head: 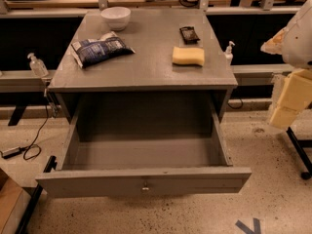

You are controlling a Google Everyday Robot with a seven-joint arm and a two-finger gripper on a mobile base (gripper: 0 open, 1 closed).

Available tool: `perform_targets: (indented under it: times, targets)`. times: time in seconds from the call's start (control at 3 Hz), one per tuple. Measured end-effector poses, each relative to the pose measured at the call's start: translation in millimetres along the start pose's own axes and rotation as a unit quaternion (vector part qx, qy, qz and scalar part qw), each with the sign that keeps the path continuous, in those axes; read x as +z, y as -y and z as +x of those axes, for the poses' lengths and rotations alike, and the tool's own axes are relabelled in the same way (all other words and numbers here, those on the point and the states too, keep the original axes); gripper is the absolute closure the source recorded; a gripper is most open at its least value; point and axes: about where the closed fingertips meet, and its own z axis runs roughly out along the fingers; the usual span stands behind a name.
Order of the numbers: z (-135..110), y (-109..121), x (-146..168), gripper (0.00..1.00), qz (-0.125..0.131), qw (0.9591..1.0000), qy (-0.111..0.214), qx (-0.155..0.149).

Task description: Place blue chip bag into top drawer

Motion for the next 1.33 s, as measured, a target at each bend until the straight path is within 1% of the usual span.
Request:
perform_targets:
  times: [0.33, 0.67, 1.0, 1.33]
  targets:
    - [-1, 1, 0, 0.0, 0.001, 1.0, 0.002, -0.001]
    - [-26, 13, 14, 0.0, -0.01, 0.9985, 0.039, -0.037]
    - [-71, 35, 29, 0.0, -0.015, 0.9901, 0.116, -0.078]
    - [-75, 34, 33, 0.0, -0.02, 0.9892, 0.127, -0.072]
